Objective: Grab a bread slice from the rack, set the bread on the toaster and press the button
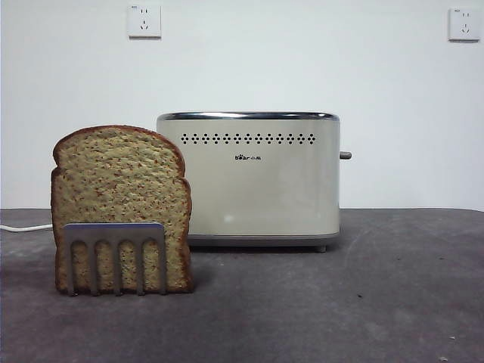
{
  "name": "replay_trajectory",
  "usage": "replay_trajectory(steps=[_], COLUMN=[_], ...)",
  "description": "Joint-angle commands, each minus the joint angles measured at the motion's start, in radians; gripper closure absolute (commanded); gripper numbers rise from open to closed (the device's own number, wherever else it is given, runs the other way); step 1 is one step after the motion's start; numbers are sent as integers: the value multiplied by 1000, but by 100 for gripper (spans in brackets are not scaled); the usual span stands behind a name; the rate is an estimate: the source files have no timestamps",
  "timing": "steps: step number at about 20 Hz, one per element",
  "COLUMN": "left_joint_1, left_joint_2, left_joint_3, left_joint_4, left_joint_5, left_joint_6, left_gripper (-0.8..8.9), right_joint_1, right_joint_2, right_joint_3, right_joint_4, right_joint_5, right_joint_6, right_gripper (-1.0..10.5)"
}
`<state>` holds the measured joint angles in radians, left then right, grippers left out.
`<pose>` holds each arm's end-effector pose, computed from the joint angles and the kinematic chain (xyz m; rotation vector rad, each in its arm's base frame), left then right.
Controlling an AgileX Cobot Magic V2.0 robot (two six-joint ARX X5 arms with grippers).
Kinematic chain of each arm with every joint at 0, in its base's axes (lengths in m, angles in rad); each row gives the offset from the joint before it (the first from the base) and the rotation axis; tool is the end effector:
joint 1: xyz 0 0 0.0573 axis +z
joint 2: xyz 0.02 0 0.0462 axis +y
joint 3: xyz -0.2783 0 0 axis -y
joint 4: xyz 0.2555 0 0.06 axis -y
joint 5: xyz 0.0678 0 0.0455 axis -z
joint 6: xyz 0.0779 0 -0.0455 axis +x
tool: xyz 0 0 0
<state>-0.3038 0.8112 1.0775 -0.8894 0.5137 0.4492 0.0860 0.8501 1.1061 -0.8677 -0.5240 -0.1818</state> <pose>0.1500 -0.0871 0.3513 0.3428 0.4471 -0.9171 0.1750 0.0542 0.3577 -0.0359 0.5497 0.6427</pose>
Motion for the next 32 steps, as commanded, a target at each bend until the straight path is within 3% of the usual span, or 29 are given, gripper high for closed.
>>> replay_trajectory(steps=[1,7,14,18,22,23,32], left_joint_1=[-90,-286,-345,-345,-345,-345,-345], left_joint_2=[90,346,596,661,661,661,608], left_joint_3=[53,120,120,120,120,120,175], left_joint_4=[-19,-69,-71,-53,-47,-50,-91], left_joint_5=[-69,-304,-463,-461,-460,-460,-461], left_joint_6=[85,206,296,296,295,295,295], left_gripper=[215,216,223,359,789,827,822], right_joint_1=[3,3,3,3,3,3,3], right_joint_2=[1,1,1,1,1,1,1], right_joint_3=[1,1,1,1,1,1,1], right_joint_4=[1,-3,-3,-3,-3,-3,-3], right_joint_5=[-2,-2,-2,-2,-2,-2,-2], right_joint_6=[-15,-15,-15,-15,-15,-15,-15], right_gripper=[958,958,958,958,958,958,958])
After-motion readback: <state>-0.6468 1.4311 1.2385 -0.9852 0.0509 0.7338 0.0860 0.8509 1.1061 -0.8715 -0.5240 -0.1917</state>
